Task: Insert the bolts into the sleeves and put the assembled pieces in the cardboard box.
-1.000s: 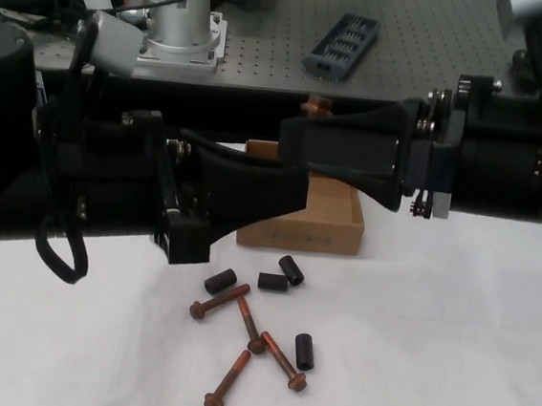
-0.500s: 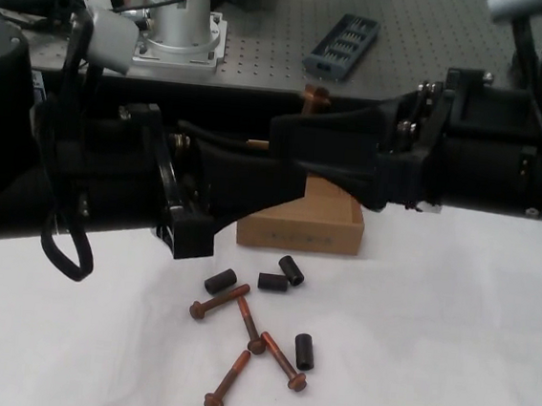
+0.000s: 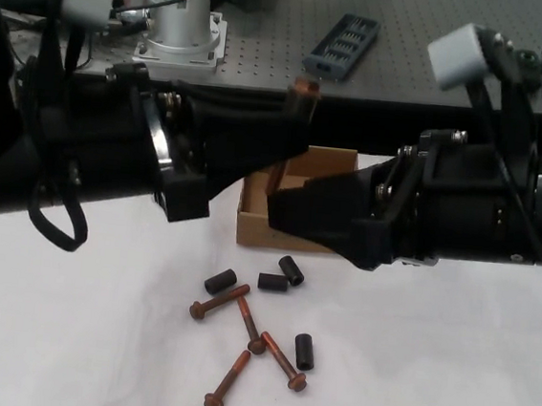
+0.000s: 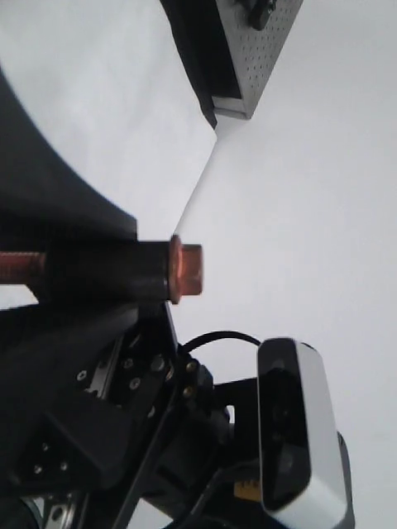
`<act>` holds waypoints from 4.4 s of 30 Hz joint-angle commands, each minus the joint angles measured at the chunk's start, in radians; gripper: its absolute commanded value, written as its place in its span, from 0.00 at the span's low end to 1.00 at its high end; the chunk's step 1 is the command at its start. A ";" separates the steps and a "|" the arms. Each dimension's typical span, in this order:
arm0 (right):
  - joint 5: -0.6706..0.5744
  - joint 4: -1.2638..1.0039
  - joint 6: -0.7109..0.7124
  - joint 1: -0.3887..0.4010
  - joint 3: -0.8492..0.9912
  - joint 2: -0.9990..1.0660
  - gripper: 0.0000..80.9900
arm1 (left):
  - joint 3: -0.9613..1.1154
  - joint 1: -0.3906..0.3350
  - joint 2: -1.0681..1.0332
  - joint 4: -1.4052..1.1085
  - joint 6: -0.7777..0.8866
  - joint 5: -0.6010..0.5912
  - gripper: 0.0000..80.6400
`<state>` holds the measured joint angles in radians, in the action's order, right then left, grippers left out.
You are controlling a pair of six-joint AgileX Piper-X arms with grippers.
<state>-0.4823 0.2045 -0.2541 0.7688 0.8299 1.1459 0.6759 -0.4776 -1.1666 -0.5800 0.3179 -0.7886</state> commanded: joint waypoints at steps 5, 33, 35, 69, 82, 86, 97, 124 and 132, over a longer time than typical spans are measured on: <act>0.002 0.032 0.009 -0.002 0.004 0.001 0.49 | 0.013 0.000 0.012 -0.029 0.013 -0.009 0.01; 0.067 0.765 0.349 -0.222 -0.002 -0.423 0.02 | 0.487 0.093 -0.418 0.676 -0.331 0.328 0.01; 0.110 0.803 0.353 -0.222 -0.010 -0.447 0.02 | 0.594 0.089 -0.510 0.750 -0.367 0.354 0.01; 0.151 0.814 0.344 -0.222 -0.080 -0.502 0.02 | 1.327 0.018 -1.200 1.009 -0.343 0.530 0.68; 0.163 0.817 0.344 -0.222 -0.080 -0.502 0.02 | 1.430 0.004 -1.087 1.289 -0.420 0.423 0.47; 0.201 0.833 0.344 -0.222 -0.080 -0.502 0.02 | 1.427 0.016 -1.012 1.447 -0.470 0.336 0.35; 0.293 0.860 0.290 -0.222 -0.086 -0.619 0.02 | 1.299 0.060 -0.736 1.679 -0.572 0.259 0.30; 0.217 0.700 0.231 -0.222 -0.272 -0.699 0.02 | -0.087 0.060 0.506 1.364 -0.207 0.328 0.30; 0.219 0.671 0.231 -0.220 -0.272 -0.692 0.02 | -0.092 0.060 0.551 1.250 -0.181 0.328 0.30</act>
<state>-0.2499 0.8882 -0.0378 0.5545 0.5577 0.4608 0.5821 -0.4179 -0.6260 0.7338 0.1044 -0.4651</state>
